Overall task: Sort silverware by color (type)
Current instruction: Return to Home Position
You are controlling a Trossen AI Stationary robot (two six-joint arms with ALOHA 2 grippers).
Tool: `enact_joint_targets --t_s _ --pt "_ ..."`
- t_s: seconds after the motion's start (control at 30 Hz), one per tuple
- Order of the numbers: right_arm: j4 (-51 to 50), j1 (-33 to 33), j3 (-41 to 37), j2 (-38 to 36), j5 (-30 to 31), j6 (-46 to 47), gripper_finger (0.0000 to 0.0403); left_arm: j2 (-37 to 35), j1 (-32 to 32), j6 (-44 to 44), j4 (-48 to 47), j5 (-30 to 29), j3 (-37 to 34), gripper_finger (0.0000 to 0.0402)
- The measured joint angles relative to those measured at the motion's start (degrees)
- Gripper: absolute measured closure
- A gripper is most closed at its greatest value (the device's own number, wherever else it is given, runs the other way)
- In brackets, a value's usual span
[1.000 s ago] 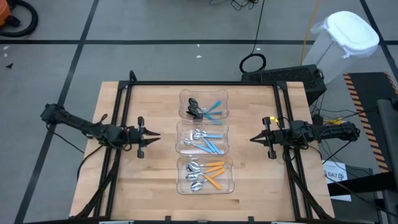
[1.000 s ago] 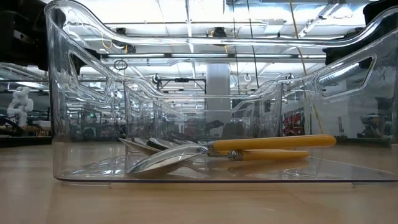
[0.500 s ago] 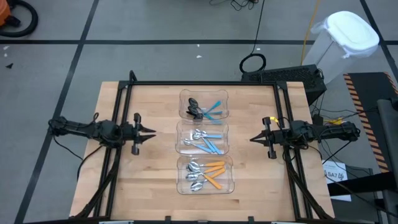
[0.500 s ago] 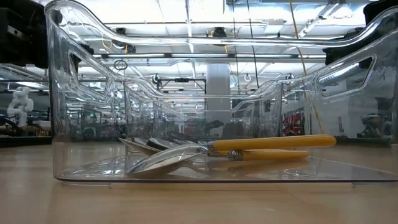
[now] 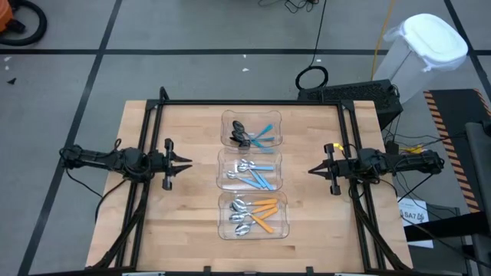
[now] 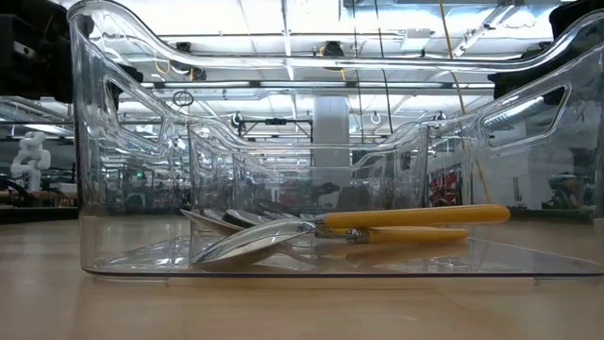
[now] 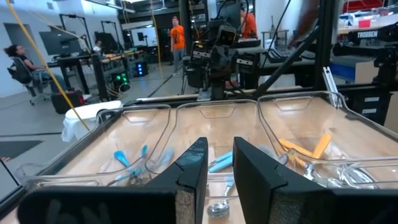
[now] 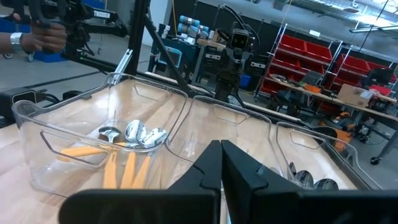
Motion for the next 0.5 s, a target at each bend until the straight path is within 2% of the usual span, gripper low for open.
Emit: enact_joint_targets --t_s 0.33,0.5 --pt "0.00 0.00 0.02 0.00 0.13 -0.55 0.0403 0.00 0.24 1.01 -0.12 0.03 0.00 0.0326" --pt "0.00 0.00 0.02 0.00 0.17 -1.15 0.0403 0.00 3.91 0.92 -0.59 2.66 0.00 0.0326"
